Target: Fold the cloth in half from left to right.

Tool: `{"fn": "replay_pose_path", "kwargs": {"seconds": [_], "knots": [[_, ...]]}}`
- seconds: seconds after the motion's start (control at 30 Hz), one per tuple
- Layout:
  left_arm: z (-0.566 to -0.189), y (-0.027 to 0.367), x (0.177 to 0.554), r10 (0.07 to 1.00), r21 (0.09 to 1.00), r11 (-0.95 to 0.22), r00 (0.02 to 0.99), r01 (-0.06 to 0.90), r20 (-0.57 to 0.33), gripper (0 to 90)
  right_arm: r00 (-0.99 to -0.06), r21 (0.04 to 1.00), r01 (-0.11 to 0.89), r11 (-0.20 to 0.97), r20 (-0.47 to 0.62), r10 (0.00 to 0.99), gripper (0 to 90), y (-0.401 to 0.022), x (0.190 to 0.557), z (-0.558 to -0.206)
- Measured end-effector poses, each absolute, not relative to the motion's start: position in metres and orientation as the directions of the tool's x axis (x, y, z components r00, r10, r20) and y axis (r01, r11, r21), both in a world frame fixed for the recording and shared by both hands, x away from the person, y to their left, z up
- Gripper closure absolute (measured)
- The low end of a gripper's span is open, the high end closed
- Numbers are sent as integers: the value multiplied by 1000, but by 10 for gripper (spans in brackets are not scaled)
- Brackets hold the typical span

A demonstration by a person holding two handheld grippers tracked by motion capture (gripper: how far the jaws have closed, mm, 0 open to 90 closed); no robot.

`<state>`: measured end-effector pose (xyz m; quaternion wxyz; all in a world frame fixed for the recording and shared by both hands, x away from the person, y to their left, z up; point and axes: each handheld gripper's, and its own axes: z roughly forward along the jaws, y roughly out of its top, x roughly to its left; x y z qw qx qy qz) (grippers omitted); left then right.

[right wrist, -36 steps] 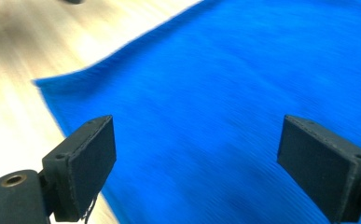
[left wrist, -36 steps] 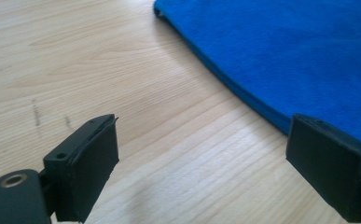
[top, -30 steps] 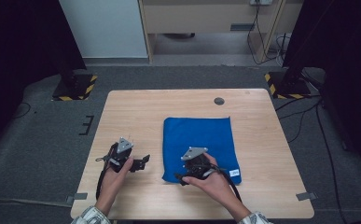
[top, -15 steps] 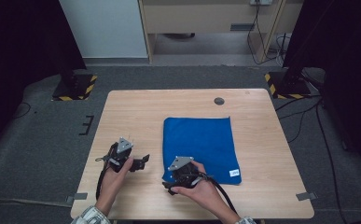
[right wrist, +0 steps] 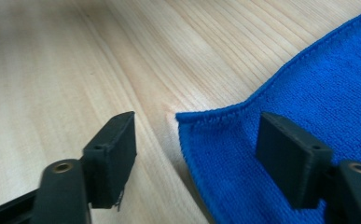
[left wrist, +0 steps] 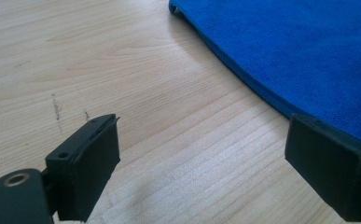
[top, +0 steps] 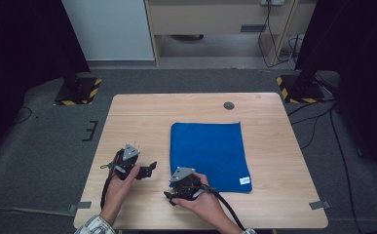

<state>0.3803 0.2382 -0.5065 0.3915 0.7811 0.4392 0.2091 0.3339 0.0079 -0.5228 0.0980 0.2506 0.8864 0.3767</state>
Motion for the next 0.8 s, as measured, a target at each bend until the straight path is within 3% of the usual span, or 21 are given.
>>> {"fn": "replay_pose_path", "kwargs": {"seconds": [0.1,0.23,0.4,0.7,0.8], "knots": [[-506,238,380,851,799,-305,525,519,-16,91,-841,711,380,592,-1,541,389,11,336,-526],[-505,238,380,850,801,-305,527,515,-15,91,-831,722,390,571,8,557,637,11,339,-526],[-502,237,381,847,808,-297,530,509,-23,94,-827,724,402,561,25,562,824,8,341,-523],[-493,228,410,812,806,-328,583,492,-26,96,-852,727,388,566,49,522,844,12,332,-517],[-490,226,429,811,804,-331,584,494,-26,136,-862,727,378,573,51,504,845,19,328,-519]]}}
